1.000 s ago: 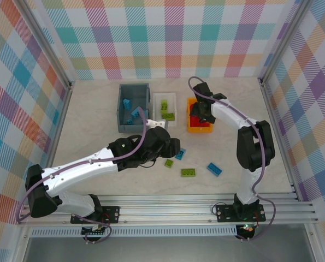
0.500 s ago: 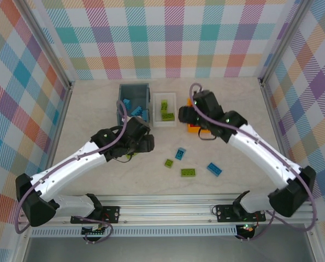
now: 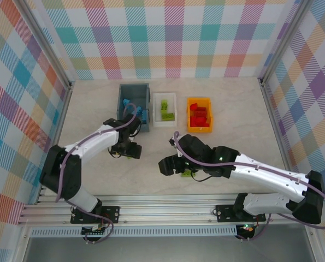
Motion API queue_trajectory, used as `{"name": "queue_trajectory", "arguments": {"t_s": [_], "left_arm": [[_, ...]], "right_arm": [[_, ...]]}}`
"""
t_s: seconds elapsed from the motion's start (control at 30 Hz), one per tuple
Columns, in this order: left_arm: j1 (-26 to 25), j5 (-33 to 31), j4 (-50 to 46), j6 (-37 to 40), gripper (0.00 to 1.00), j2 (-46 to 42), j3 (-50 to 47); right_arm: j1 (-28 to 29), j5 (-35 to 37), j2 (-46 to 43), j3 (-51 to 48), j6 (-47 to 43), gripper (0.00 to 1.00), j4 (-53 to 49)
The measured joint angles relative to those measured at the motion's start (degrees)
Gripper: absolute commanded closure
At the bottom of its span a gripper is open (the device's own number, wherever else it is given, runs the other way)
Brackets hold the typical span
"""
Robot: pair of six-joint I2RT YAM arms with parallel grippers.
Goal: Sort the legos into containers by color
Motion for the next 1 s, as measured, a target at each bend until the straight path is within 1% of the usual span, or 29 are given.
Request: {"name": "queue_trajectory", "arguments": {"t_s": [0.17,0.33,0.43,0.53,0.57,0.67,0.73,0.9,1.0], "left_arm": [[0.55,1.75,0.37,6.19,0.21,8.76,3.63],[1.51,2.08,0.28,10.43,0.21,12.63,7.5],[1.86,1.73,0.46,12.11,0.24,14.45,9.09],[1.92,1.68,0.92,13.09,0.28,15.87,9.31],[1.92,1.68,1.11,13.2,0.31,16.26,9.29],[1.99,2.08,1.46,13.18,0.46,17.27,9.18],[2.03,2.75,1.44,12.83,0.51,17.33,8.87],[2.05,4.24,1.79,10.45,0.52,17.14,8.04],[1.88,4.26,2.75,8.83,0.49,16.55,7.19]], "right_arm": [[-0.02,0.42,-0.55,0.02,1.31,0.22,0.02],[0.0,0.94,-0.55,0.02,2.03,0.22,-0.13],[0.04,1.18,-0.57,0.02,2.67,0.22,-0.13],[0.04,1.51,-0.74,0.02,2.95,0.22,-0.15],[0.04,1.57,-0.79,0.02,2.99,0.22,-0.15],[0.07,1.81,-0.96,0.02,3.02,0.22,-0.2],[0.09,1.99,-1.07,0.02,3.02,0.22,-0.33],[0.09,2.23,-1.16,0.02,3.02,0.23,-0.35],[0.09,2.45,-1.16,0.02,3.02,0.23,-0.35]]}}
